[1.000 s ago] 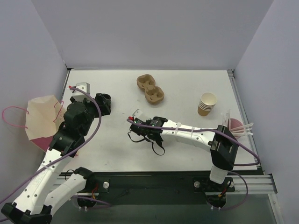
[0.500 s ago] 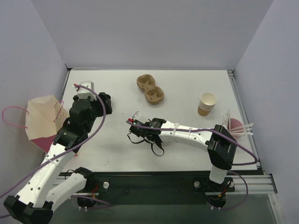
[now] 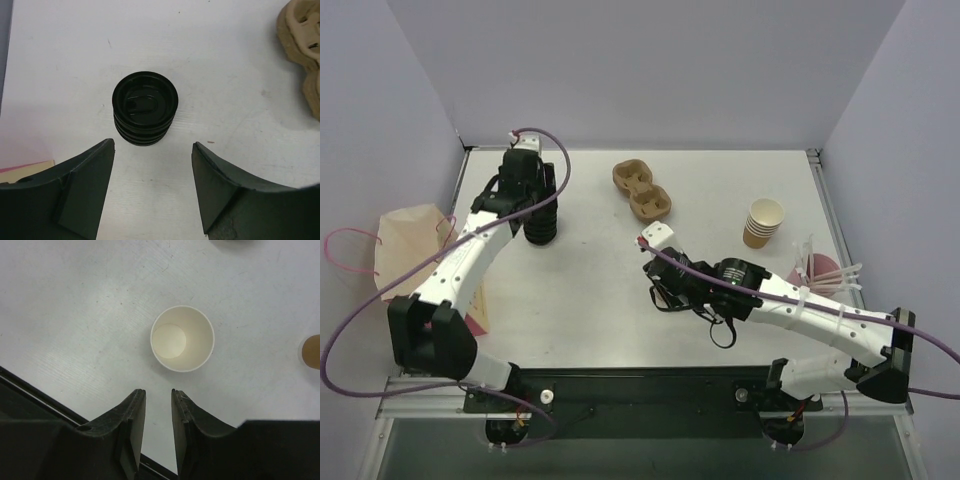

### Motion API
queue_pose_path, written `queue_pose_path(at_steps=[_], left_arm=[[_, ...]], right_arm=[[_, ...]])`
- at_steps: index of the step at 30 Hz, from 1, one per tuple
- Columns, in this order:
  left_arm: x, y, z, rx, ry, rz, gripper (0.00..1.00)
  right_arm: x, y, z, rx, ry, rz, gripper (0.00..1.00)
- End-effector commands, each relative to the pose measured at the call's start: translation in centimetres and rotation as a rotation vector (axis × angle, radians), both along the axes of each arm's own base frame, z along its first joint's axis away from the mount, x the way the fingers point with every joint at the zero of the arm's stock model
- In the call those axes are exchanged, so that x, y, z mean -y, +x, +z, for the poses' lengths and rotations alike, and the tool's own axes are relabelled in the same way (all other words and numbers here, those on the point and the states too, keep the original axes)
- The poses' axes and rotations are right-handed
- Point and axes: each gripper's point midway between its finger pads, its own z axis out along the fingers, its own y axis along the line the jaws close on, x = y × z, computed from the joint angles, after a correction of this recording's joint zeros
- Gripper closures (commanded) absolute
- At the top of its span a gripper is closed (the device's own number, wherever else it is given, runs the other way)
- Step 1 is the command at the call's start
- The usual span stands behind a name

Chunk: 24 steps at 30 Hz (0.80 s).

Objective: Pack the takeout coffee

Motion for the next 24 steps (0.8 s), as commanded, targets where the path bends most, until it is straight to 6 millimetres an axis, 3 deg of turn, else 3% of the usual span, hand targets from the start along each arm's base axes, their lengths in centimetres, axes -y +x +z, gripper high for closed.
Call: queue_pose_path(at_steps=[1,3,4,5,11,24], left_arm=[[-0.7,2.4,-1.3,-0.109,0.083,-0.036,0.28],[-0.4,3.3,-4.0,-0.206,0.118,-0.073,0.35],[0.1,4.0,-3.7,-0.205,0.119,-0.090,0.37],[0.4,4.4,-5.4,-0.251,0.129,-0.119,0.39],[1.0,5.6,-9.0,-0.359,0.161,-0.166,0.46],[1.4,6.8,-11.5,-0.412,0.186,-0.185,0.58]], right_arm=[[2.0,-1.1,0.0,0.000,0.012,-0.034,0.72],[2.6,-1.2,0.5,0.013,0.030,-0.043,0.72],[2.8,-1.3,0.4,0.015,0.030,-0.049,0.72],[3.0,-1.4,0.6,0.020,0.040,-0.054,0.72],[3.1,-1.5,0.7,0.025,0.044,-0.057,0.72],[3.3,-1.2,0.9,0.043,0.020,-0.063,0.72]])
